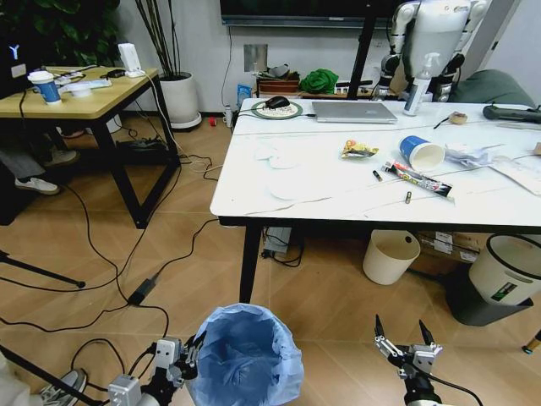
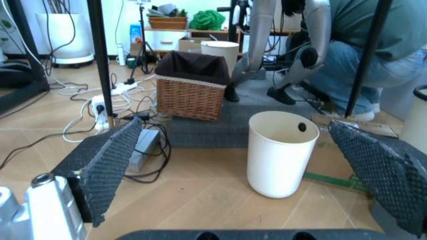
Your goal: Pick up the trash bin and place the trash from the table into it.
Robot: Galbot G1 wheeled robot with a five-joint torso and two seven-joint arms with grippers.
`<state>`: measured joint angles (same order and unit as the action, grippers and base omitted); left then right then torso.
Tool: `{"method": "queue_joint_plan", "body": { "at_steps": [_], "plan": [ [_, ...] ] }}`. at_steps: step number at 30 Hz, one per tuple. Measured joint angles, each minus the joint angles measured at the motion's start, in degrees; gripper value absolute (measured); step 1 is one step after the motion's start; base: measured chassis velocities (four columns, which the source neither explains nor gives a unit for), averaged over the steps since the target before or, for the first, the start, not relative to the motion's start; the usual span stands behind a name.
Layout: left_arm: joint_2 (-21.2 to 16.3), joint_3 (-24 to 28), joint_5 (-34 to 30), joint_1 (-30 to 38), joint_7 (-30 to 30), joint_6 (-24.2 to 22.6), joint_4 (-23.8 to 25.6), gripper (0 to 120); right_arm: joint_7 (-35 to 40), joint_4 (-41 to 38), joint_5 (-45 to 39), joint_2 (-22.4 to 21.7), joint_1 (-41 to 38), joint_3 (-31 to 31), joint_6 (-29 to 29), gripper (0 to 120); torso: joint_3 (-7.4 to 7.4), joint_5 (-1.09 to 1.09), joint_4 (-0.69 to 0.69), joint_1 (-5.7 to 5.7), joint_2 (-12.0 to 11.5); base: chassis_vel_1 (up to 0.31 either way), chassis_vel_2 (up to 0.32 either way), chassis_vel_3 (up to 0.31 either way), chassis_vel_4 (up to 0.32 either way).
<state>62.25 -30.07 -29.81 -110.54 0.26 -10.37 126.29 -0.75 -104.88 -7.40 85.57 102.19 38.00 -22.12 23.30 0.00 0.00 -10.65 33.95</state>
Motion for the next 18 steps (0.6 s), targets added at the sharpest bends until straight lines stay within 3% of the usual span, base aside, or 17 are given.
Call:
{"method": "queue_joint_plan", "body": {
  "at_steps": [18],
  "plan": [
    [0.3, 1.1, -0.4, 1.5, 0.0, -0.1, -1.9, 0, 0.1, 0.1, -1.2, -0.8, -1.1, -0.1, 1.0, 100, 2.9, 0.0, 0.0, -1.86, 4.8, 0.0, 0.0, 0.0, 0.0]
  ]
}}
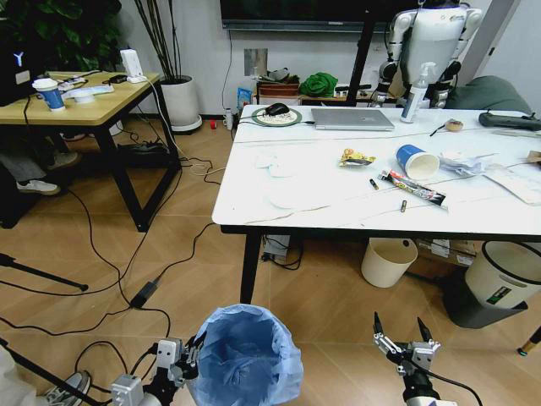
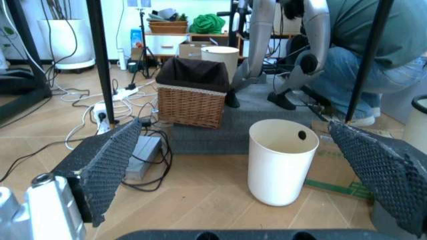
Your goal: Pick up the trash bin and place the trash from the table into it.
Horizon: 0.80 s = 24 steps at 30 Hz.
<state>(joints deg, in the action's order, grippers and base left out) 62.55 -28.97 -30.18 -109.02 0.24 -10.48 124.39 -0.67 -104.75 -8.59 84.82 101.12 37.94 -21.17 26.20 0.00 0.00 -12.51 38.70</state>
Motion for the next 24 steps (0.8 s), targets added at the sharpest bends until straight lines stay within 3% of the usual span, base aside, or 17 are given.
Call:
{"method": "queue_joint_plan", "body": {
  "at_steps": [24],
  "plan": [
    [1.0, 0.5, -2.0, -1.1, -1.1, -0.6, 1.2, 0, 0.4, -1.0, -0.9, -1.0, 0.3, 0.2, 0.3, 100, 3.44, 0.0, 0.0, -2.48, 5.9, 0.0, 0.0, 0.0, 0.0]
  ]
}}
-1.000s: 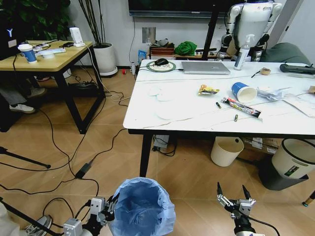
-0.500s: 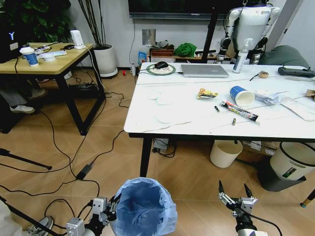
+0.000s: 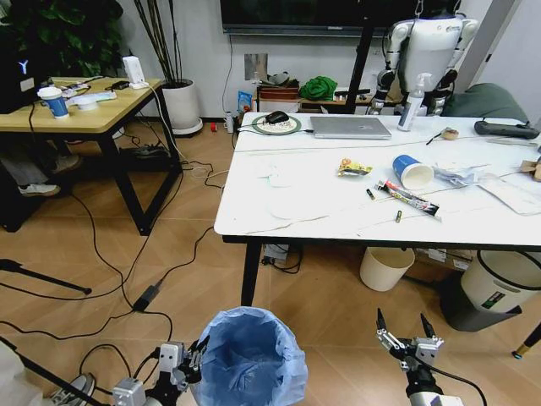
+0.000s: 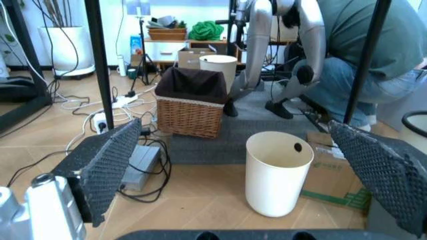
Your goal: Pick up the trash bin and place the trash from the table into it.
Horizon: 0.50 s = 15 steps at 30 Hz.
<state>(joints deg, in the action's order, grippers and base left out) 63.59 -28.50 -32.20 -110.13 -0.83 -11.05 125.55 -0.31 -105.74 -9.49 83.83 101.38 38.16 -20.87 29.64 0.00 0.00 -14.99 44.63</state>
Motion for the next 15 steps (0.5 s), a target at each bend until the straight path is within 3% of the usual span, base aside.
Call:
{"method": "queue_joint_plan", "body": {
  "at_steps": [15],
  "plan": [
    [0.8, 1.2, 0.3, -0.3, -0.6, -0.3, 0.7, 0, 0.0, -1.2, 0.7, 0.0, 1.7, 0.3, -0.9, 100, 2.2, 0.0, 0.0, -1.55, 3.7, 0.0, 0.0, 0.0, 0.0]
  ]
}}
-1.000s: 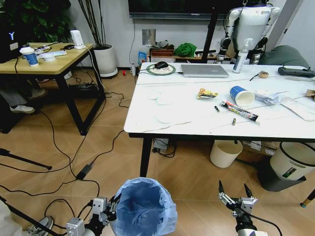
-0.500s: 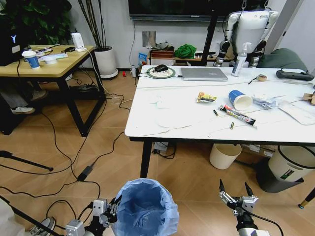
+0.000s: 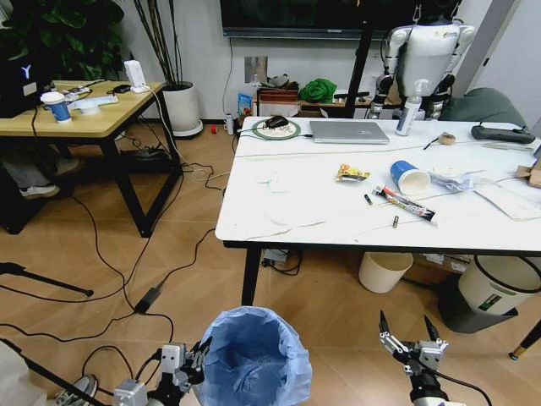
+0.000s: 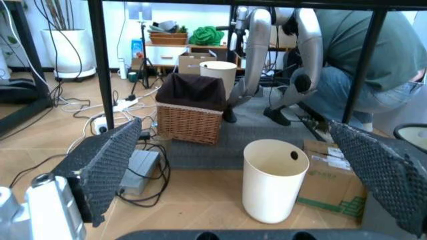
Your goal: Pick up the trash bin and place the trash from the table into it.
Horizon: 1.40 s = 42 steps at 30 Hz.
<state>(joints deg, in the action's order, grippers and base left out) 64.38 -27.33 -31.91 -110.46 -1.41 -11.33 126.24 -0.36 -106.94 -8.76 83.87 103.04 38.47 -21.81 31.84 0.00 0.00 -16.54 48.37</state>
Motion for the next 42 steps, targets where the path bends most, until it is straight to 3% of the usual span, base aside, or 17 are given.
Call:
{"method": "queue_joint_plan", "body": {
  "at_steps": [42],
  "plan": [
    [0.5, 0.1, -0.9, 0.6, -0.5, 0.2, 0.7, 0, 0.3, -2.1, 0.5, 0.1, 1.1, 0.1, 0.1, 100, 6.39, 0.0, 0.0, -4.8, 11.2, 0.0, 0.0, 0.0, 0.0]
  ]
}}
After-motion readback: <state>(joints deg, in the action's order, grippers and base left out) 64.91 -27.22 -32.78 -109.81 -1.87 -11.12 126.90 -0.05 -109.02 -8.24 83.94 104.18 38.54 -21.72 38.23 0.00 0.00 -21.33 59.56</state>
